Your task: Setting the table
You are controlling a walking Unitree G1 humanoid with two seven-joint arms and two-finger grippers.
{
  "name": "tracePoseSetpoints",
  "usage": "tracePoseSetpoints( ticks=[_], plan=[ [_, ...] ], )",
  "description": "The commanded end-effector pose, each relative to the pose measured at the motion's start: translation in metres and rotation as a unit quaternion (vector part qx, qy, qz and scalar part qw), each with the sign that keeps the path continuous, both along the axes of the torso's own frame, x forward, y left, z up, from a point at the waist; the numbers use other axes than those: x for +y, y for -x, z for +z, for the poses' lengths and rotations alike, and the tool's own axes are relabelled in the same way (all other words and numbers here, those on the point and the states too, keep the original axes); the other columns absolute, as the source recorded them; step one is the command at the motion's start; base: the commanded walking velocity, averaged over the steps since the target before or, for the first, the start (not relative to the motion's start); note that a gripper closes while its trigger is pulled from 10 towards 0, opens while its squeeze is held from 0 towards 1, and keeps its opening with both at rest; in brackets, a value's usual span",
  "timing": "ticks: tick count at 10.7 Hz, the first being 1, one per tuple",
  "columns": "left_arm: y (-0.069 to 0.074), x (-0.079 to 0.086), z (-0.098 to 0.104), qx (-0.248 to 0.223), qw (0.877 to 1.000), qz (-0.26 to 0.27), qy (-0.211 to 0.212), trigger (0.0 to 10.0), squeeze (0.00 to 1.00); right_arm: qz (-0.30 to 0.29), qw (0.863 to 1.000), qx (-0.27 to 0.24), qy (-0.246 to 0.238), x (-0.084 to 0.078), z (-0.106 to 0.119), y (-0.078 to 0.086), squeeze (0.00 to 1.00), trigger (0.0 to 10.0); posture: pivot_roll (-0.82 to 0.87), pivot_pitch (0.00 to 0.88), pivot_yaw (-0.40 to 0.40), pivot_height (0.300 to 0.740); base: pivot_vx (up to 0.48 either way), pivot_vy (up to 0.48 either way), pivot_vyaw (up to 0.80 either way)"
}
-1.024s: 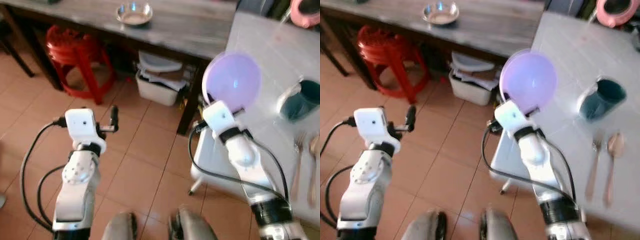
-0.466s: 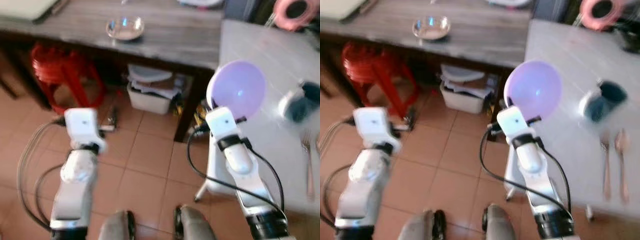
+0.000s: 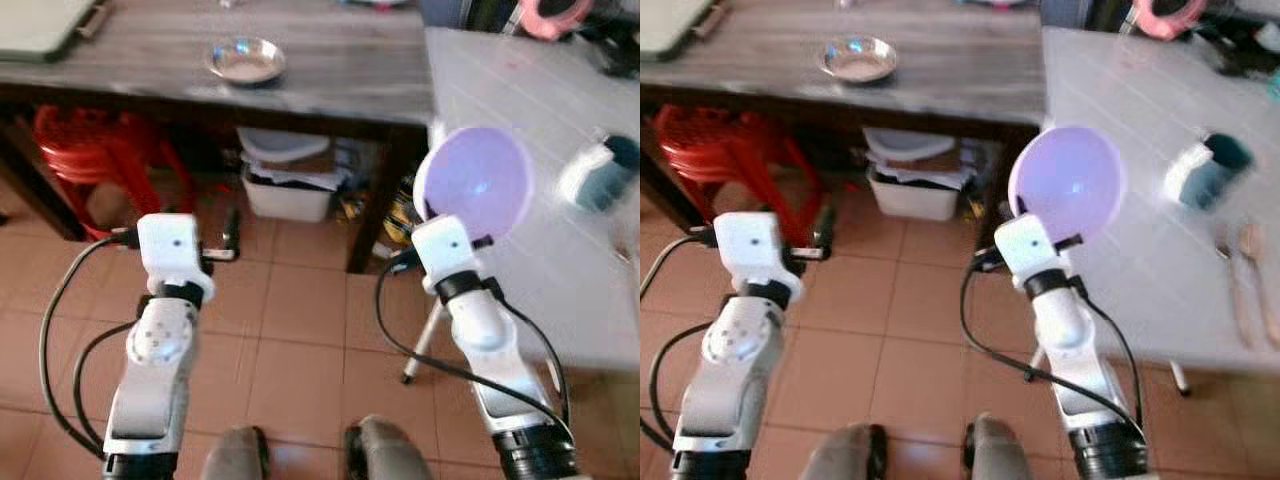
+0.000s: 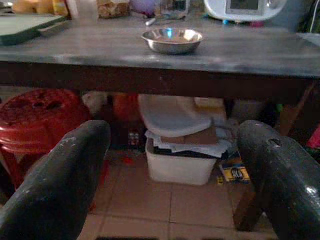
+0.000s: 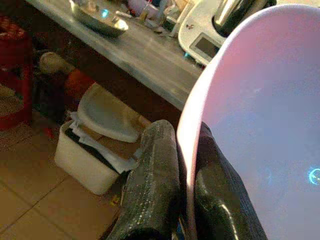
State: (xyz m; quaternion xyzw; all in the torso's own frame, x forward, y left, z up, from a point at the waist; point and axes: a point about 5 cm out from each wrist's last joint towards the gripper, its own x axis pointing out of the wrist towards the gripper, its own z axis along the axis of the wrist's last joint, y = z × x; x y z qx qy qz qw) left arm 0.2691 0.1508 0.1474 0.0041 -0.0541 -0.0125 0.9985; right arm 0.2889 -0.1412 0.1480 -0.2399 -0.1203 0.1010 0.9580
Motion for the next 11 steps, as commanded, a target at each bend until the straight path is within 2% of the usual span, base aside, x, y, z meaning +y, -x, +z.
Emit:
tracePoseSetpoints(
  ticks=[1,4,6,11],
  plan=[
    [-0.001,-0.008,0.001,-0.002,1.0,-0.015,0.0,10.0,0.0,-0.004,1.0,-0.01,0.008,-0.006,0.004,0.002,0.0,10.0,-0.03,0.21,-0.007,0.74,0.48,0.0,0.0],
    [0.001,-0.009,0.0,-0.003,1.0,-0.017,-0.004,10.0,0.0,-0.003,0.999,-0.032,0.01,-0.006,0.016,-0.002,0.0,10.0,-0.03,0.207,-0.008,0.74,0.48,0.0,0.0],
    [0.0,-0.009,-0.001,-0.002,1.0,-0.014,0.009,10.0,0.0,-0.001,0.999,-0.034,0.012,-0.006,0.017,-0.005,0.0,10.0,-0.03,0.202,-0.012,0.74,0.474,0.0,0.0],
    [-0.005,-0.006,0.005,-0.017,1.0,-0.003,0.002,10.0,0.0,0.013,0.998,-0.056,0.023,-0.002,0.024,-0.007,0.0,10.0,-0.03,0.191,-0.01,0.74,0.356,0.319,0.0]
  ],
)
